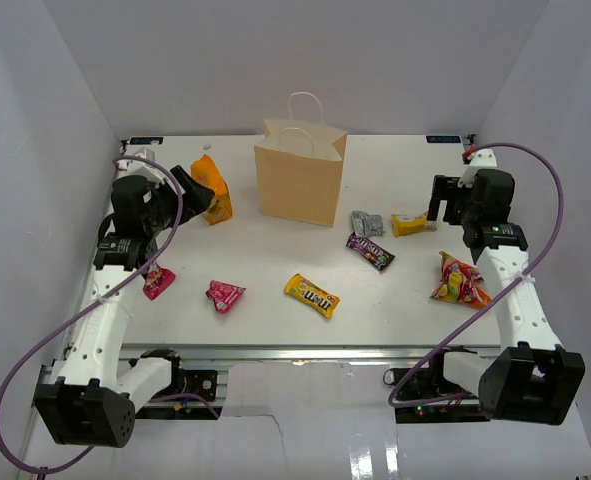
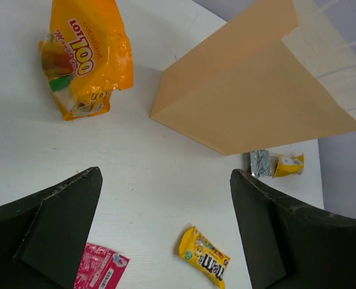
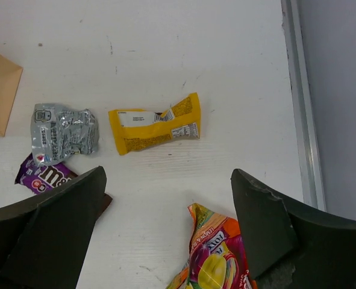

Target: Place the snacks into the paper bag

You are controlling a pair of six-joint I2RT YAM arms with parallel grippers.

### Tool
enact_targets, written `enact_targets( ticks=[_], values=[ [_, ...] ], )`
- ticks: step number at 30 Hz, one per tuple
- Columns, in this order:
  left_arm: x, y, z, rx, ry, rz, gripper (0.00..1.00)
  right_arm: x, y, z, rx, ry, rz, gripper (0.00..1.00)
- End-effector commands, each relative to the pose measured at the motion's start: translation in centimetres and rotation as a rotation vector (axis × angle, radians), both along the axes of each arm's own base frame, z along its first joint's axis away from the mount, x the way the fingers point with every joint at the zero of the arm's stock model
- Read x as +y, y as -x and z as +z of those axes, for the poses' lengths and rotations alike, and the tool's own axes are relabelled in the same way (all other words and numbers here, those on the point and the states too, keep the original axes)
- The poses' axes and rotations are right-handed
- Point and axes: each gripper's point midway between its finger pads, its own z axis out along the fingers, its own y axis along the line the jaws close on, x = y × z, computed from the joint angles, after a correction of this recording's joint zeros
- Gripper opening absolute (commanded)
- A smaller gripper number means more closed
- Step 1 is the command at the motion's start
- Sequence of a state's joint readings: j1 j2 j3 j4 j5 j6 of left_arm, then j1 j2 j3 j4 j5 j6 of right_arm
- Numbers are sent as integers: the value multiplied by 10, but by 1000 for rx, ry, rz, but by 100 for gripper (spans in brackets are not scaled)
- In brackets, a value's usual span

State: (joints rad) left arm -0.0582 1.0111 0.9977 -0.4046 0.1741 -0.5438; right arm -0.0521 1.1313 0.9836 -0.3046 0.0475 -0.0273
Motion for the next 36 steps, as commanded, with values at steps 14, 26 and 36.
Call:
enact_targets(
  ticks=[14, 26, 36],
  values=[
    [-6, -128, 33, 229, -107, 246, 98, 88, 32, -1, -2, 77, 792, 90],
    [-11, -180, -39, 366, -284, 363, 93, 94, 37, -28, 51, 22, 820, 90],
    [-2, -192, -93, 450, -370, 421, 92, 90, 34, -37, 79, 28, 805, 90]
  ],
)
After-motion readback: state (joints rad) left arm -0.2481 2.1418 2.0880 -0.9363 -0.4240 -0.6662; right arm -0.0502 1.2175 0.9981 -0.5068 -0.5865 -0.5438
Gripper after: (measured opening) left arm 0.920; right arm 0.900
